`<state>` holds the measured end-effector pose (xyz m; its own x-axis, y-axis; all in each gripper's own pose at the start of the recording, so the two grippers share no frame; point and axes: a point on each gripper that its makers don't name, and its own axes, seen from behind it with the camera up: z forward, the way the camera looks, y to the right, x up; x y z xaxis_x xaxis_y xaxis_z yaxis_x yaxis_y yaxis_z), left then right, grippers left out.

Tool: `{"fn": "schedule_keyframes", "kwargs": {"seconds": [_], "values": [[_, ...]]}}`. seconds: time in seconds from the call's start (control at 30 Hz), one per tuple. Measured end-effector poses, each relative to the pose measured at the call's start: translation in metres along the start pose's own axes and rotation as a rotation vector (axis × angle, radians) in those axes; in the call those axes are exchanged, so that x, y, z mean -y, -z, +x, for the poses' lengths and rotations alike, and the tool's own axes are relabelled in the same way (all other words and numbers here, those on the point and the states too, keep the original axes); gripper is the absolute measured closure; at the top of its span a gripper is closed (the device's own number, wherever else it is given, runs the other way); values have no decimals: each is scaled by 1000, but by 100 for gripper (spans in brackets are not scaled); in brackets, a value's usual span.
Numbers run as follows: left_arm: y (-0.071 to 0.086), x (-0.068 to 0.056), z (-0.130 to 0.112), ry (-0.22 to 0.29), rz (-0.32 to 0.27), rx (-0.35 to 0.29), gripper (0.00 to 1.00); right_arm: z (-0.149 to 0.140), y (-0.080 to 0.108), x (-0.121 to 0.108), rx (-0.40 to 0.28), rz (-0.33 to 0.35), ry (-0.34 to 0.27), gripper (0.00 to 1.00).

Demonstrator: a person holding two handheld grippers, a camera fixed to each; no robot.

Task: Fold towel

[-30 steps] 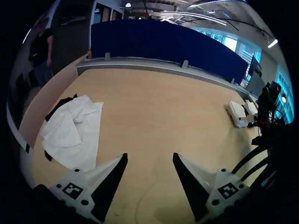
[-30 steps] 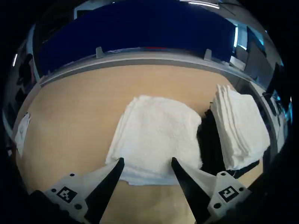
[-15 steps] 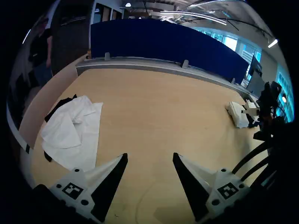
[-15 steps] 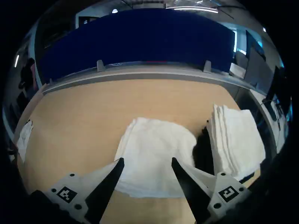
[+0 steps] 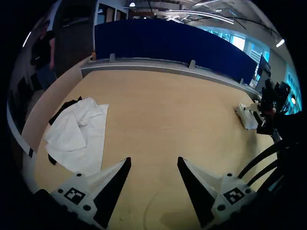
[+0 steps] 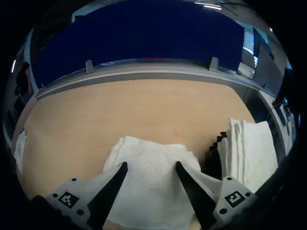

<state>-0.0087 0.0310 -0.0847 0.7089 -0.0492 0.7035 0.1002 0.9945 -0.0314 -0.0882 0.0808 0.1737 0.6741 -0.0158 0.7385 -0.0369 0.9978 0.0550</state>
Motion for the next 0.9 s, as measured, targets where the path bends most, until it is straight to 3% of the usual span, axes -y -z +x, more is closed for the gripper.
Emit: {"fn": "schedule_keyframes", "kwargs": {"seconds": [0.17,0.4,0.67,0.9], "values": [[1,-1,3,3,-1,-5,11,7,3,1,-8,10,-1,1],[0,0,10,-5,-7,-17,11,39,37,6,-100,27,-8,2],[1,2,19,-3,-18,-38,11,71,101,21,-245,48,-60,2],[5,7,28,-1,-25,-65,11,75,168,40,-365,58,-71,2]]}}
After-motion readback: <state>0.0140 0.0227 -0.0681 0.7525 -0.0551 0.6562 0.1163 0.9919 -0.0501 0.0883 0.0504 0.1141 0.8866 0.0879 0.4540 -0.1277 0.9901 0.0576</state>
